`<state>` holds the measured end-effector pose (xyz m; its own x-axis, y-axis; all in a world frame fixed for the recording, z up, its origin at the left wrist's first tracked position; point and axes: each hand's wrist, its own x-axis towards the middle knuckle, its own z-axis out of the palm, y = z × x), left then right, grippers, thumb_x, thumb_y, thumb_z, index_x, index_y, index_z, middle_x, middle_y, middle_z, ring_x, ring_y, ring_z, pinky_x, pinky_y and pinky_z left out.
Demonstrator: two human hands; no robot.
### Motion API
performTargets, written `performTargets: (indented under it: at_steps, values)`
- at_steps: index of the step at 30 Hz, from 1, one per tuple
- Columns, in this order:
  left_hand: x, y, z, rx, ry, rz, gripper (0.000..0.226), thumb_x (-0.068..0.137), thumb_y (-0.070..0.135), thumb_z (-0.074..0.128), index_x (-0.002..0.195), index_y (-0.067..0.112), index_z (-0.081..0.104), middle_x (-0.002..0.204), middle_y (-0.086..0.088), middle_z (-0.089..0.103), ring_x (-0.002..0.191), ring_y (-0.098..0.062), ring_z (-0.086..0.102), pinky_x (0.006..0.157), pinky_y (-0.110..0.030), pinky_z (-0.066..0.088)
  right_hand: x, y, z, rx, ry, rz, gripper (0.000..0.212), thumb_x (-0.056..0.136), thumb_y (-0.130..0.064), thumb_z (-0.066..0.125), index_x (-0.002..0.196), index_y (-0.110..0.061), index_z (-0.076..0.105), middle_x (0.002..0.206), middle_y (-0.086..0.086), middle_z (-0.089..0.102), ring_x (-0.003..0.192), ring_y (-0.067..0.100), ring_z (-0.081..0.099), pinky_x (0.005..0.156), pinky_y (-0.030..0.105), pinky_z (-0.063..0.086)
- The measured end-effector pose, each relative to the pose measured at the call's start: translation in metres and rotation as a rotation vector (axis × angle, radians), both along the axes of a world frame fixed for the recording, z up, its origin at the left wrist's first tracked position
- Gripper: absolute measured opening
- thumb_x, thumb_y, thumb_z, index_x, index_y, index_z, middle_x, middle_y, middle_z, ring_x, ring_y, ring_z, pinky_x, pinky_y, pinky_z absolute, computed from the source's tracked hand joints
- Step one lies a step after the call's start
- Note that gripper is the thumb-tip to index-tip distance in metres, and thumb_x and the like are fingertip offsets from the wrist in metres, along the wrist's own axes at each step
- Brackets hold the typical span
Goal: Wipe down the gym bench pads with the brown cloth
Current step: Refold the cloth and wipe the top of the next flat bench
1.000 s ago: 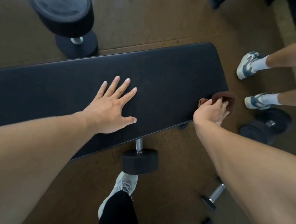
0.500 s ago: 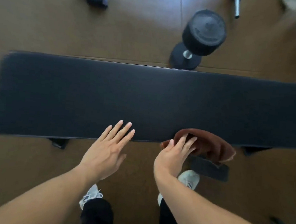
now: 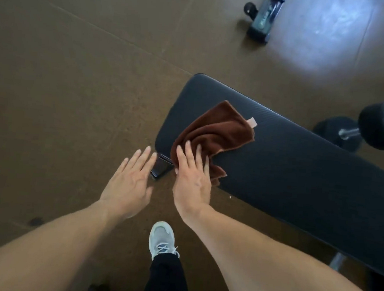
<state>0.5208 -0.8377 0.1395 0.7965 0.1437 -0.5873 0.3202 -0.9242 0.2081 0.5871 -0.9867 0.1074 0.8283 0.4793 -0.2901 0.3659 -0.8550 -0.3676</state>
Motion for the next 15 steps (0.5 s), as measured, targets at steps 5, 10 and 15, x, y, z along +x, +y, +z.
performTargets:
  at_steps: [5,10,15]
  values:
    - [-0.009,0.028,0.012,-0.165,0.116,0.422,0.066,0.106,0.043,0.04,0.163,0.025,0.01,0.169,0.001,0.017,0.153,-0.02,0.022,0.123,-0.04,0.024,0.014,0.007,0.004,0.038,-0.029,0.128,0.071,0.1,-0.007,0.064,0.161,-0.027,0.033,0.171,-0.004,0.026,0.16,0.022,0.015,0.13,0.041,0.011]
    - [0.028,0.012,0.031,-0.462,0.16,0.939,0.054,0.096,0.068,0.039,0.126,0.034,0.069,0.134,0.003,0.066,0.129,-0.02,0.056,0.114,-0.044,0.038,0.043,0.008,0.049,0.243,0.455,-0.148,0.046,0.104,-0.018,0.059,0.146,-0.038,0.055,0.154,-0.015,0.053,0.145,0.012,0.045,0.123,0.037,0.036]
    - [0.091,-0.016,0.103,-0.768,0.187,1.352,0.049,0.094,0.063,0.054,0.087,0.023,0.082,0.094,-0.005,0.079,0.099,-0.024,0.072,0.1,-0.042,0.051,0.086,0.01,0.13,0.637,0.979,-0.692,0.024,0.103,-0.019,0.061,0.115,-0.037,0.07,0.115,-0.008,0.073,0.111,0.016,0.069,0.104,0.044,0.055]
